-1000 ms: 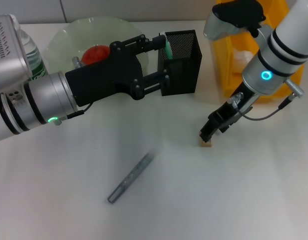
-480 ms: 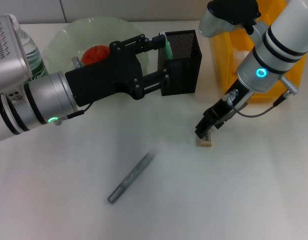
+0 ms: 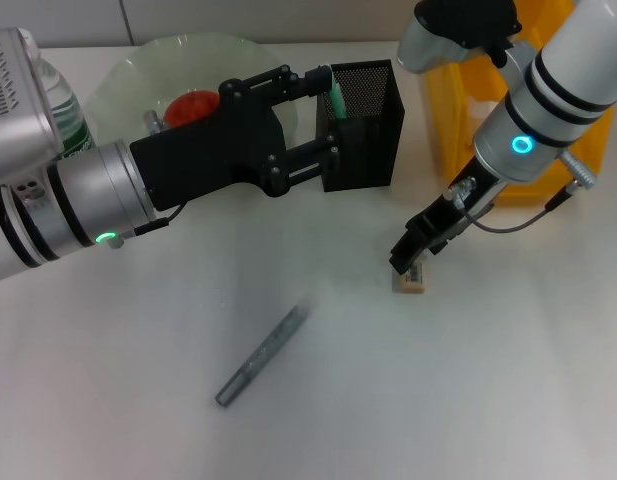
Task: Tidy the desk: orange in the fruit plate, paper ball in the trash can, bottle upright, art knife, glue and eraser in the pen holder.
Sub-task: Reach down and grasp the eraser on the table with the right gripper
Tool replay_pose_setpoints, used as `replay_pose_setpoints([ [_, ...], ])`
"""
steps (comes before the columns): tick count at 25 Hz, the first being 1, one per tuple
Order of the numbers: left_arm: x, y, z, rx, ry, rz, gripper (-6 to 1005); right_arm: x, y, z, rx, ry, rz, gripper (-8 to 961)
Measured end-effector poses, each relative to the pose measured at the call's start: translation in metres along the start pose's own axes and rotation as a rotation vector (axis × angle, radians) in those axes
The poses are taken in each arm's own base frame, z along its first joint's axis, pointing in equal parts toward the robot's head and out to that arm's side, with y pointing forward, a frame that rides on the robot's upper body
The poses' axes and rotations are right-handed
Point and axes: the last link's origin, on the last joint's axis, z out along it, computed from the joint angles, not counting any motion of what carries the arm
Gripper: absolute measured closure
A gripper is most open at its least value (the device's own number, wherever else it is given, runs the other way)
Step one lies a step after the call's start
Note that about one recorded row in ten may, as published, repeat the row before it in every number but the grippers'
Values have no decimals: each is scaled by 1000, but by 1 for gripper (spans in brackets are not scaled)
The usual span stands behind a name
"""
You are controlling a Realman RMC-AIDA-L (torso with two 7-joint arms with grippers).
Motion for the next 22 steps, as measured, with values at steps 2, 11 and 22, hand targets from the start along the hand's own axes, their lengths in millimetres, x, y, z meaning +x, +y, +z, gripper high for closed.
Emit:
replay_pose_setpoints([
  [2,0,0,0,0,0,0,379,0,0,0,1,-1,0,369],
  [11,0,0,0,-1,0,0,379,0,-2,1,4,-7,3,370],
  [22,2,-1,3,-6,2,6,379,1,-2,2,11,-3,-2,371],
])
